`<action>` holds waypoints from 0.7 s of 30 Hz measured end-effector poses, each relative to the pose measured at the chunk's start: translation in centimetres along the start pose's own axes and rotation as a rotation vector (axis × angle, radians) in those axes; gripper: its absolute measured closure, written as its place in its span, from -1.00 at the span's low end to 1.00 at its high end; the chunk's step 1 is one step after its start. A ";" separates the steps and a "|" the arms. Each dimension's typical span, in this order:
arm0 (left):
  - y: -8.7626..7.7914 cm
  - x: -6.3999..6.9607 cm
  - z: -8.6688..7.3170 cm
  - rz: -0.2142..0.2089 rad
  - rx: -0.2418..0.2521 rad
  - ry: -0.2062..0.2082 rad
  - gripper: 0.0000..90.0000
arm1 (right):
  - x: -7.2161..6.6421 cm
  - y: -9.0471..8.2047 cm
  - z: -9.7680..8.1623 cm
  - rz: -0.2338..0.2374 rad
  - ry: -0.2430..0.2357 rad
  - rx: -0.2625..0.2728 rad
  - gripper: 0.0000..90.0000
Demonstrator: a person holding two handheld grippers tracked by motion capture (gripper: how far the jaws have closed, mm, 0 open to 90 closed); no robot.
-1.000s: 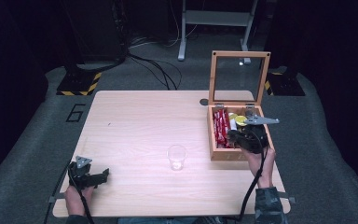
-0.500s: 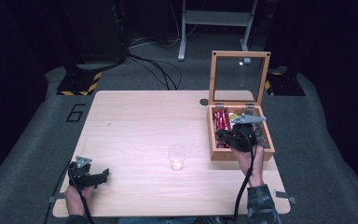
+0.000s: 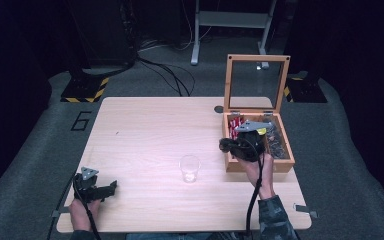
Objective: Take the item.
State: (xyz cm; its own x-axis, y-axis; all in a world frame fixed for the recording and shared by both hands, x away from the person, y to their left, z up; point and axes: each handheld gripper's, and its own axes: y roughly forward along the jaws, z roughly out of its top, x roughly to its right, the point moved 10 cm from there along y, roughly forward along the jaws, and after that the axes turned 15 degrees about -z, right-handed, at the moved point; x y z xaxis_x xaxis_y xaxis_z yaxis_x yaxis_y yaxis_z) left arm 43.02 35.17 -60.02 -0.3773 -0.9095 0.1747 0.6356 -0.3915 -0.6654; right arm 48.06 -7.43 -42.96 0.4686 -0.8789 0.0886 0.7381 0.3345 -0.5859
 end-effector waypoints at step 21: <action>0.0 0.0 0.0 0.002 0.007 0.001 -0.89 | -3.9 1.2 0.9 0.070 -0.069 -0.023 0.86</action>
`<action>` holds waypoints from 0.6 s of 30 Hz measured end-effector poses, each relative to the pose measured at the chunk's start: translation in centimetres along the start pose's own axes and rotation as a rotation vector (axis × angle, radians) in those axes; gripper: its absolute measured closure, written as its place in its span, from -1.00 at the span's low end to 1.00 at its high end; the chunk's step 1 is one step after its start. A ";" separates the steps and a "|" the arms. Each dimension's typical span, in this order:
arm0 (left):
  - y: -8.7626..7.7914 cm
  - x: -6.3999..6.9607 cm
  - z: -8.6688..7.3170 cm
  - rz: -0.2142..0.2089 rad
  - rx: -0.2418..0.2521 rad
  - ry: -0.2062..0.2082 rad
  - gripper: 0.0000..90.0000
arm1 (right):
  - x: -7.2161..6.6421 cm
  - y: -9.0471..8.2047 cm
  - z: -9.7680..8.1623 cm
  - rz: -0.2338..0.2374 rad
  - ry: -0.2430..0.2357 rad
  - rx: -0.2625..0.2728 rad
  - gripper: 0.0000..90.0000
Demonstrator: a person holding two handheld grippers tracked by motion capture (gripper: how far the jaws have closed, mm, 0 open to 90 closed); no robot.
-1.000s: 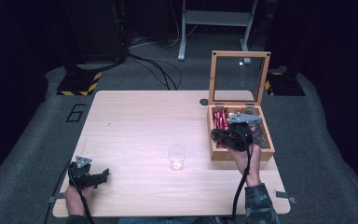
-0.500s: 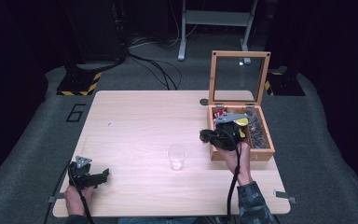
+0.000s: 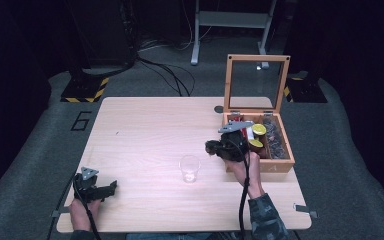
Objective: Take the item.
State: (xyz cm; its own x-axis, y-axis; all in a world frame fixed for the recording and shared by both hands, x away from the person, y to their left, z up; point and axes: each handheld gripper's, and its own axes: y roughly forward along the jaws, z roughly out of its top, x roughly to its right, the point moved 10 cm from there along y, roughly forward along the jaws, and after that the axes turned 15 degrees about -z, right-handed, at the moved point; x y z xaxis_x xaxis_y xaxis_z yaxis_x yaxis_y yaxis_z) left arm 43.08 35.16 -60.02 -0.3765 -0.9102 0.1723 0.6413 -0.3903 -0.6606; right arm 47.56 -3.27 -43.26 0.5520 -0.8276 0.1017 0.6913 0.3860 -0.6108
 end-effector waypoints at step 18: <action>0.0 0.0 -0.1 -0.004 -0.008 -0.002 -0.89 | -4.6 1.9 0.1 0.081 -0.090 -0.036 0.86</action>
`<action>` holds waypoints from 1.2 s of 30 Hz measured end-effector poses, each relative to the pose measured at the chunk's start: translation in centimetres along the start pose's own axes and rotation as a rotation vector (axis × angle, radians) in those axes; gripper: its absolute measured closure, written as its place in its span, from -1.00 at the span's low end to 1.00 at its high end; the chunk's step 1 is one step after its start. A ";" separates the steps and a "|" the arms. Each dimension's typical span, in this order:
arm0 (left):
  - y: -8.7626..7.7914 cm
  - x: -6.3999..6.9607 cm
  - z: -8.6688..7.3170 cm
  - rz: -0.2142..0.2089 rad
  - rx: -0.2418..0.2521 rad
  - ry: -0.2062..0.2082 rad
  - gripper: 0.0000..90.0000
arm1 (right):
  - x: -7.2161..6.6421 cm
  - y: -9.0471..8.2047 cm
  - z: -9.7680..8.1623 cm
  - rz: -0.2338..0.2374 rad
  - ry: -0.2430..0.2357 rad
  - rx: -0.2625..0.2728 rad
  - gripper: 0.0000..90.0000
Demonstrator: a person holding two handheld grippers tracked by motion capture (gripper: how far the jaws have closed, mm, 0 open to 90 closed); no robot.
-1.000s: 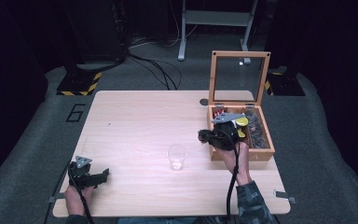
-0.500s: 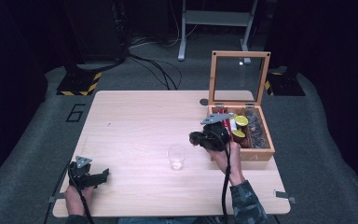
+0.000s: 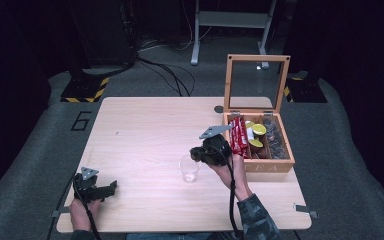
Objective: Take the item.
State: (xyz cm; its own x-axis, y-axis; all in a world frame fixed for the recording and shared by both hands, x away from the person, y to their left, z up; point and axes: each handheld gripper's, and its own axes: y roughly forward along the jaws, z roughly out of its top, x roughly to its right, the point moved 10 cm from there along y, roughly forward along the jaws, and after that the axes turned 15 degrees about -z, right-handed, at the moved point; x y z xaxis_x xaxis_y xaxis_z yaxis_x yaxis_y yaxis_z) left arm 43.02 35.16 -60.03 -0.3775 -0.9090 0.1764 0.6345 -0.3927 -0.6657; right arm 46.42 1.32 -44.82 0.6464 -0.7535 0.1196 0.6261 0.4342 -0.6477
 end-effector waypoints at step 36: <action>0.1 0.0 0.1 0.001 0.015 0.005 -0.88 | -2.4 3.0 -2.3 -0.047 -0.062 -0.061 -0.23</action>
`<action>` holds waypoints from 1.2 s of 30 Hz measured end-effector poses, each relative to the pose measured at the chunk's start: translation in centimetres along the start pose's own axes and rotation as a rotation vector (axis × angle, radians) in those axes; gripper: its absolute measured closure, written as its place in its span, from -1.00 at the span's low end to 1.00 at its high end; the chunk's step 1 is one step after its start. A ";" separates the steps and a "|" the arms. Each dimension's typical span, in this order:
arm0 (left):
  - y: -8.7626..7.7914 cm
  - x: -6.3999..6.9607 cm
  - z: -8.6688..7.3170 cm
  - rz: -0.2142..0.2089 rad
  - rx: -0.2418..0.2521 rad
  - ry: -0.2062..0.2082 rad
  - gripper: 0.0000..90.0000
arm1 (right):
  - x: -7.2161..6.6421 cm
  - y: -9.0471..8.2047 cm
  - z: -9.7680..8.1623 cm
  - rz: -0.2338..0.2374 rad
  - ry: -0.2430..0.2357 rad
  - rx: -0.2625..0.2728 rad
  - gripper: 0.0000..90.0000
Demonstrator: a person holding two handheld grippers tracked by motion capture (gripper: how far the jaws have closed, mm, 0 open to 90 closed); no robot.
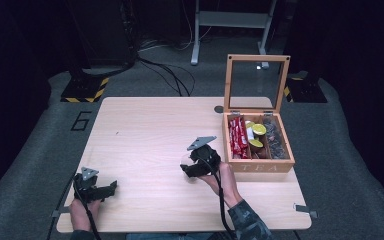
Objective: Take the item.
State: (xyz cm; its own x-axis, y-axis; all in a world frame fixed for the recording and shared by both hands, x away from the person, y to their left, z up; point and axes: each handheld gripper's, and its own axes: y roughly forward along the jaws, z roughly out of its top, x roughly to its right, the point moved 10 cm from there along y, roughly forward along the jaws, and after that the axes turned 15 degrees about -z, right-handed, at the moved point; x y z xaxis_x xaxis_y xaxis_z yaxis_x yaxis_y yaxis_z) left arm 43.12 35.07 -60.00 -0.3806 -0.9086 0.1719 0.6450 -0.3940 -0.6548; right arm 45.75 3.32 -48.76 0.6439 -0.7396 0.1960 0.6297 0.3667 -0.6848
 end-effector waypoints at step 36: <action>0.0 0.1 -0.1 -0.006 -0.007 -0.001 -0.87 | 11.5 -9.4 -10.1 -0.248 0.266 0.082 -0.88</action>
State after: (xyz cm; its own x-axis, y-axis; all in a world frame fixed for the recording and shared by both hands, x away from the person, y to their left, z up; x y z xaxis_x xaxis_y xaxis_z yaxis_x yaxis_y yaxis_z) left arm 43.01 35.00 -60.00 -0.3836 -0.9065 0.1765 0.6378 -0.3983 -0.6592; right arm 42.87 -14.36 -47.20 0.3390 -0.9283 0.1524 0.7919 0.1941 -0.5790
